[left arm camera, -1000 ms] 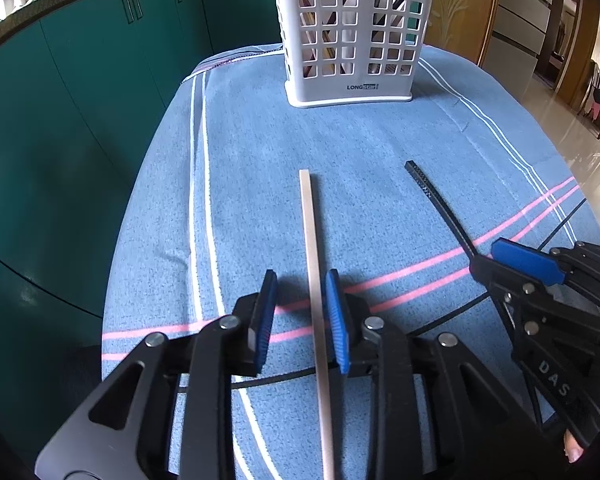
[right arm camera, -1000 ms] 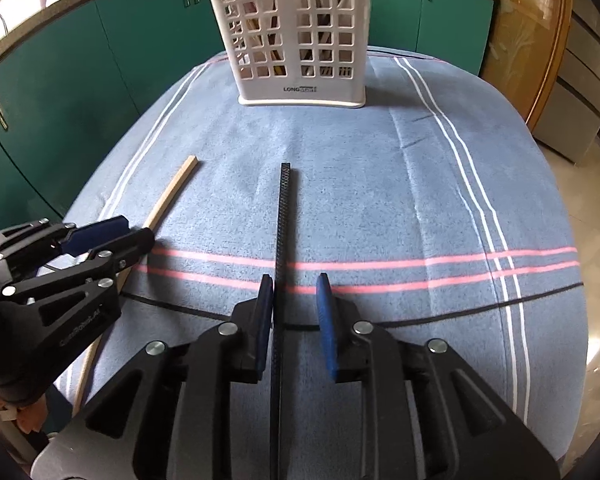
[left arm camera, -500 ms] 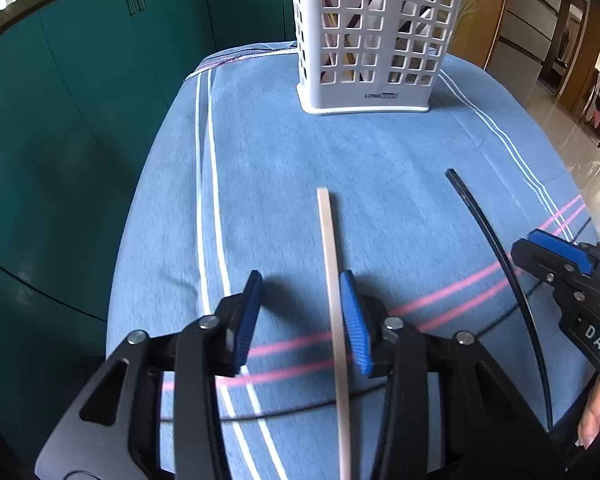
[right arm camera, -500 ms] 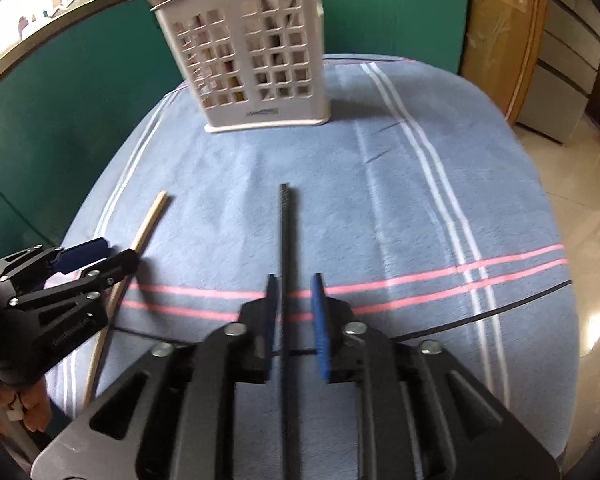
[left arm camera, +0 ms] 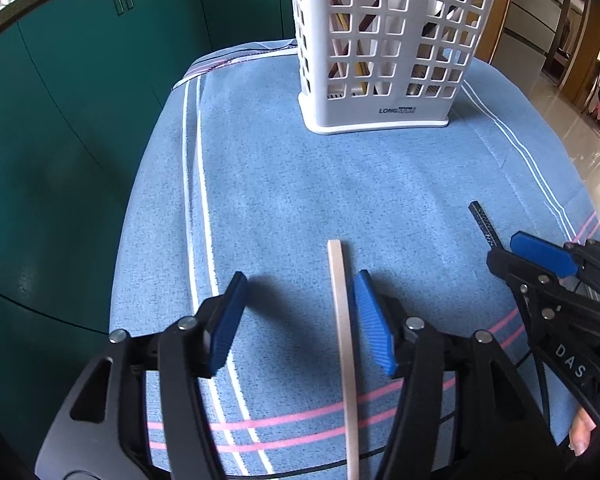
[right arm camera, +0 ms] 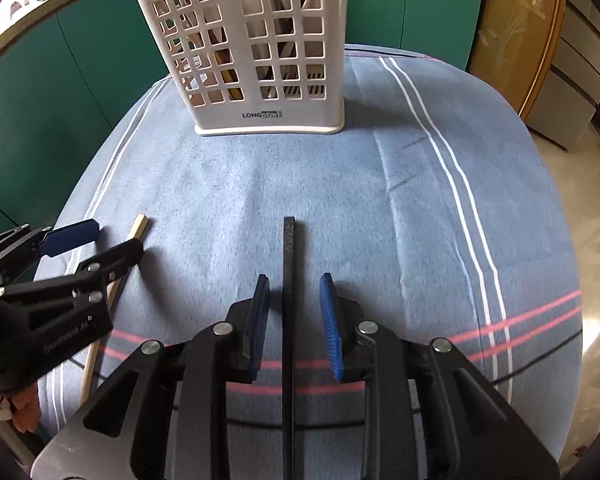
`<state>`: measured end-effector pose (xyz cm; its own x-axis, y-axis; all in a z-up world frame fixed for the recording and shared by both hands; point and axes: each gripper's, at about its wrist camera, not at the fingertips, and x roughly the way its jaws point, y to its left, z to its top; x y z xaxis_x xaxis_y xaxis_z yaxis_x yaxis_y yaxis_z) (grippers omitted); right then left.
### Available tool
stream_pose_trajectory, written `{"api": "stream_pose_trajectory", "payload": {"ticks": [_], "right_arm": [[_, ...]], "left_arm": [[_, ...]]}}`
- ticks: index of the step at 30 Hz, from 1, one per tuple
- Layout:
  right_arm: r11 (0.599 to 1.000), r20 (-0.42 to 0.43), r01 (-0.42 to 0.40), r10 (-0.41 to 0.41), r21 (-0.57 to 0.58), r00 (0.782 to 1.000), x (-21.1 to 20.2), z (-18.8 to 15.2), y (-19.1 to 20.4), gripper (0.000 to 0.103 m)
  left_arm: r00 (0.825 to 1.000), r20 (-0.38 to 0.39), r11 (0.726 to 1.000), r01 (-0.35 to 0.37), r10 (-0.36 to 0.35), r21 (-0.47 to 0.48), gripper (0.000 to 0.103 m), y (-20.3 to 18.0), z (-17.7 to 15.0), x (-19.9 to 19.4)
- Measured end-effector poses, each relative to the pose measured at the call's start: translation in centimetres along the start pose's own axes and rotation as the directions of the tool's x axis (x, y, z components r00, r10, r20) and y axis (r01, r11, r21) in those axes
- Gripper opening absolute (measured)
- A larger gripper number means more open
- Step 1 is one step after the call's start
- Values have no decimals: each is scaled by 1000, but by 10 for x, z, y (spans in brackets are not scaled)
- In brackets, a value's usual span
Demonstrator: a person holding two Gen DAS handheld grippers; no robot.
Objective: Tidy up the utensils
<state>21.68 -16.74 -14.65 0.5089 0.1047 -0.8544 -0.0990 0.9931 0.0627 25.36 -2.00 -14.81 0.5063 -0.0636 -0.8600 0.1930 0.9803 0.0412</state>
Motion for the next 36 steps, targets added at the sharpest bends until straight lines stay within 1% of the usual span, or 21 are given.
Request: {"api": "stream_pose_trajectory", "payload": {"ticks": [4,7,9,11,14,16,17,18,19,20,21,24,25,27,30,31,33,34,36], "right_arm": [[999,-3,26,-26,-37,1000,4,3,7,32],[999,-18,26,-26,-44,999,7,7,7,34],[998,-34,22,-24,-51,999,8,10,7,34],[998,-50,20,-23,-57,999,10,12,7,34],[997,-81,22,-28,-75,996,13,18,7,34],[997,-96,17,-25,-79,995,14,20,7,34],[997,-100,13,-22,-82,995,15,21,6,34],[996,-100,4,-12,-84,995,15,20,6,27],[996,-102,-17,8,-85,995,14,20,7,20],[996,-103,-25,17,-86,995,14,19,8,9],[996,-101,-27,18,-87,995,14,19,9,7],[995,-90,-44,36,-89,995,11,16,11,7],[995,-73,-49,43,-87,996,6,15,12,7],[996,-40,-46,42,-82,998,-8,12,11,7],[996,45,-53,56,-70,997,-46,13,8,7],[996,88,-60,65,-66,994,-66,14,6,7],[996,146,-66,75,-65,986,-94,14,5,7],[996,194,-67,79,-67,978,-116,14,4,7],[995,261,-71,87,-69,961,-145,17,2,7]], "left_arm": [[1000,-4,1000,-10,10,8,61,0,2,1],[1000,-6,999,-24,24,28,60,-2,3,1],[1000,-22,999,-8,9,33,58,-2,5,2],[998,-59,999,28,-26,33,58,0,8,3],[994,-96,996,52,-45,69,57,-1,11,5],[993,-104,995,61,-52,79,54,-2,12,5],[993,-105,994,66,-57,86,49,-3,12,5],[993,-103,994,68,-59,87,38,-4,13,5],[993,-100,994,68,-59,86,33,-4,13,4],[993,-99,994,71,-63,85,20,-5,14,4],[993,-97,994,75,-67,83,10,-6,14,3],[994,-82,994,83,-77,74,6,-9,13,3],[993,-76,993,97,-92,60,6,-9,13,0],[994,-41,994,101,-99,47,6,-8,13,-12],[994,29,994,102,-103,36,6,-6,16,-40],[992,68,994,105,-107,34,6,-4,18,-56],[986,127,994,108,-111,31,6,-1,22,-81],[980,164,993,111,-115,31,6,1,24,-97],[966,225,992,120,-123,30,6,7,28,-122]]}}
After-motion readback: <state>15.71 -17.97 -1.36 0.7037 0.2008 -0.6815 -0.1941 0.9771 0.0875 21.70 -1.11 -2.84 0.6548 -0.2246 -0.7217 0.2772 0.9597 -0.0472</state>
